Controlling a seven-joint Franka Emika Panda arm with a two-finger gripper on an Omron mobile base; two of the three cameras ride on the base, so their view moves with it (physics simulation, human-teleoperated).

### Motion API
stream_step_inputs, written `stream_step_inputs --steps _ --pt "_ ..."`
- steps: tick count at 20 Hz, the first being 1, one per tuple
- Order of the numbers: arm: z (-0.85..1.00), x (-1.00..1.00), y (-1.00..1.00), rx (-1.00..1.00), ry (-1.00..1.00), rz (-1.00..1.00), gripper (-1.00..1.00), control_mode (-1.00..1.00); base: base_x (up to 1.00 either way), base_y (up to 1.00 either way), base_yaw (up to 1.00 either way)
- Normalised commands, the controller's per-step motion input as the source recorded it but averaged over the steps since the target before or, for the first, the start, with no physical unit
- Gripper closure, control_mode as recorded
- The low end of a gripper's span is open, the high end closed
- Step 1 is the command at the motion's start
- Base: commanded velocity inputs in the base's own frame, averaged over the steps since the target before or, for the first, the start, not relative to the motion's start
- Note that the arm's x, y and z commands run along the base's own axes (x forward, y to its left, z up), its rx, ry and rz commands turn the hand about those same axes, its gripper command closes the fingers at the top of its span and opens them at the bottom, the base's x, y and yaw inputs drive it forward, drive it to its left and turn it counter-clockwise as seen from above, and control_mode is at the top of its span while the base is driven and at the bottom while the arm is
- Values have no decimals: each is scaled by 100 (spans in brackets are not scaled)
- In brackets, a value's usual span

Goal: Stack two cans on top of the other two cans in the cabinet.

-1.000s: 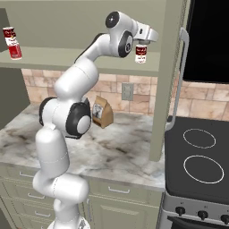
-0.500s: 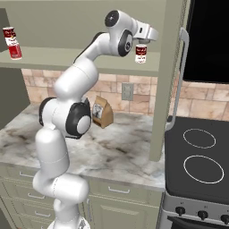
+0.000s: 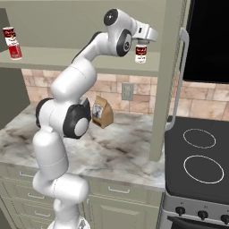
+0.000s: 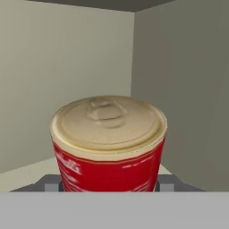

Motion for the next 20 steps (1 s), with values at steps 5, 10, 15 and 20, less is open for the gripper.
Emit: stream_step_inputs --steps 5,10,15,20 --pt "-13 9 7 0 0 0 100 -100 0 0 0" --pt "-4 9 3 0 0 0 100 -100 0 0 0" --pt "0 7 1 0 0 0 100 -100 0 0 0" --pt "0 1 0 0 0 0 100 -100 0 0 0"
